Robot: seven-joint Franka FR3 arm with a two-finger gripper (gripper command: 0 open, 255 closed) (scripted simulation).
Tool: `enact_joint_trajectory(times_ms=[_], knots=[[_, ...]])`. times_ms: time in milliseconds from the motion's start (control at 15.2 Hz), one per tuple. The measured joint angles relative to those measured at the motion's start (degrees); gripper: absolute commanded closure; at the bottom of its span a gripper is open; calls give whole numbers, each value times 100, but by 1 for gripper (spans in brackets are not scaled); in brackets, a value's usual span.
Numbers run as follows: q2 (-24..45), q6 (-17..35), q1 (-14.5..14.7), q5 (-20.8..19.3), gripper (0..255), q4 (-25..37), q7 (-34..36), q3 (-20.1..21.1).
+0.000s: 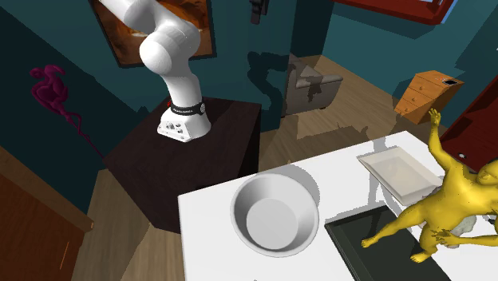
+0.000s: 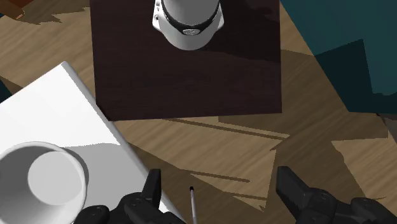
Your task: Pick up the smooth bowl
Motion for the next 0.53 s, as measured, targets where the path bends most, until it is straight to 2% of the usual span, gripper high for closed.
enact_joint_trajectory(times_ms=[198,528], knots=[[23,227,-33,-103,0,-188,-39,-22],[155,1173,-203,-558,0,-907,-199,-169]])
